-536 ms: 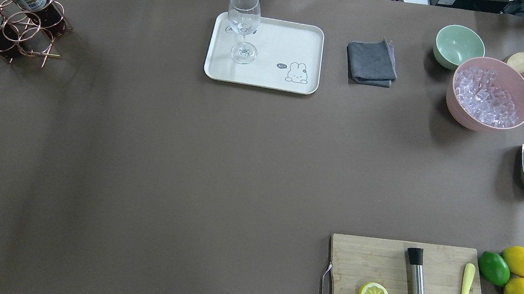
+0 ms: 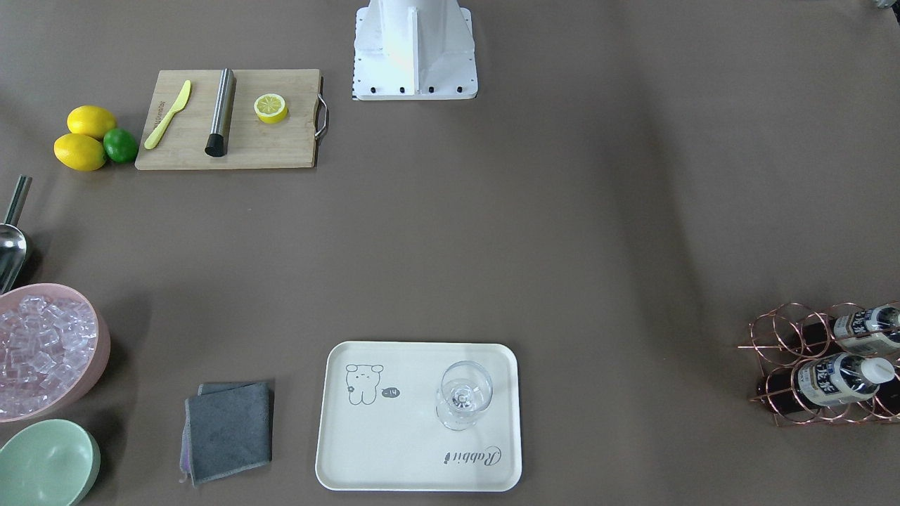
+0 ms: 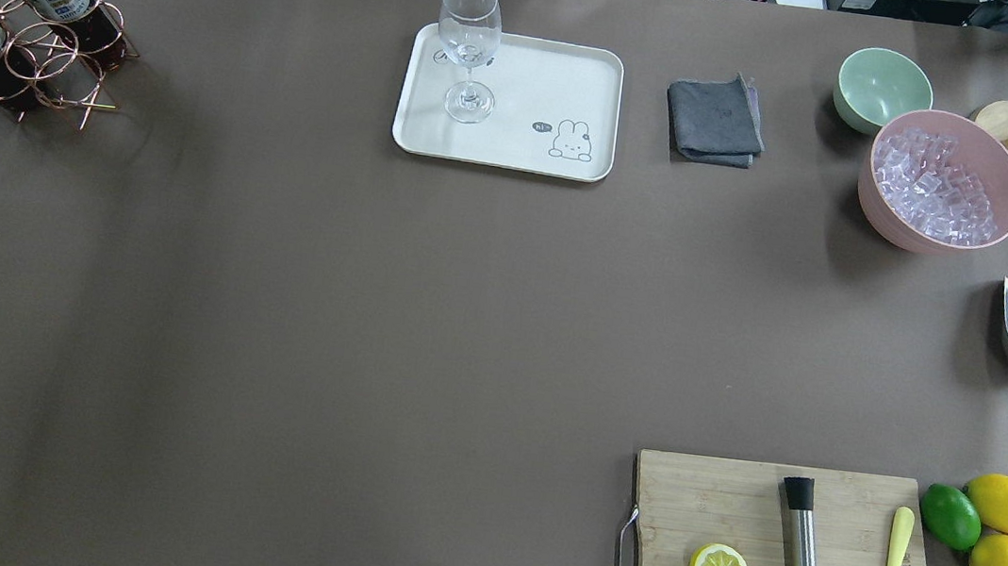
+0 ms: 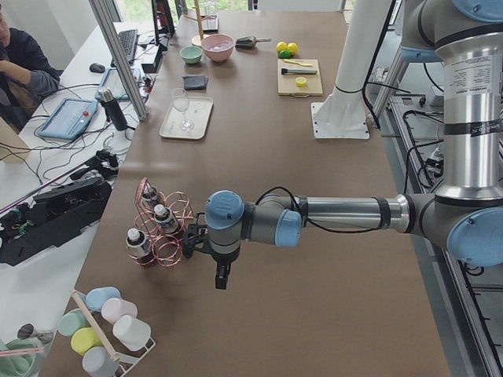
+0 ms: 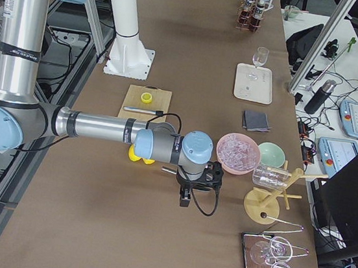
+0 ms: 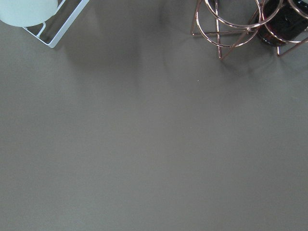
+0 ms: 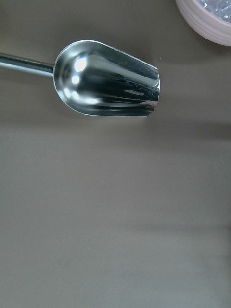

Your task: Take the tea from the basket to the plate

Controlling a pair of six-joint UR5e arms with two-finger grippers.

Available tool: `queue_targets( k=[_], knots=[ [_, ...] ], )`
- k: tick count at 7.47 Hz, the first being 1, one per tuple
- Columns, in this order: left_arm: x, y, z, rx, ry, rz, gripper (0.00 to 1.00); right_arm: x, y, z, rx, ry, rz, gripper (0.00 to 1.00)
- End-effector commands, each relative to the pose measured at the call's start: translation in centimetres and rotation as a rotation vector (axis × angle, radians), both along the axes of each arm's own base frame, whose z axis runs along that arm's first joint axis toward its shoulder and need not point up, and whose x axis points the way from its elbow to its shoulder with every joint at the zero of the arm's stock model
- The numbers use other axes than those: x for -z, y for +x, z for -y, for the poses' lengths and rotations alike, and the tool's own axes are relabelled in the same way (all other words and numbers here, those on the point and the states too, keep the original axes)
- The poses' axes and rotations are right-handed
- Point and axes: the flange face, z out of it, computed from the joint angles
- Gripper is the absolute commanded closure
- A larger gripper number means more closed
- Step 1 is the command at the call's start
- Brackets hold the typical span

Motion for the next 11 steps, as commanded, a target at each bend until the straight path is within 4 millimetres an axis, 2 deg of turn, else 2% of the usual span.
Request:
queue_targets(
  k=[1,4,5,6,8,9,11],
  knots=[
    [0.0,0.6,0.1,-0.013,0.001,0.001,0.02,0.1,0.0,0.1,-0.001,0.001,0.0,0.0],
    [0.3,0.6,0.1,-0.018,0.011,0.001,0.02,-0.1,0.0,-0.4,-0.001,-0.003,0.003,0.0],
    [0.8,0.7,0.7,-0.018,0.021,0.006,0.02,-0.1,0.0,-0.7,-0.001,-0.003,0.003,0.0],
    [1.5,0.6,0.9,-0.017,0.036,0.002,0.02,-0.1,0.1,-0.8,-0.002,-0.005,0.004,0.0],
    [4.5,0.6,1.5,-0.017,0.094,0.002,0.02,-0.1,0.2,-0.8,-0.004,-0.005,0.003,0.0],
    [4.7,0.6,1.6,-0.015,0.098,0.0,0.02,-0.1,0.3,-0.8,-0.007,-0.005,0.003,0.0],
    [3.9,0.2,0.5,-0.009,0.08,-0.022,0.02,-0.1,0.5,-0.8,-0.012,-0.005,0.004,0.0]
  ],
)
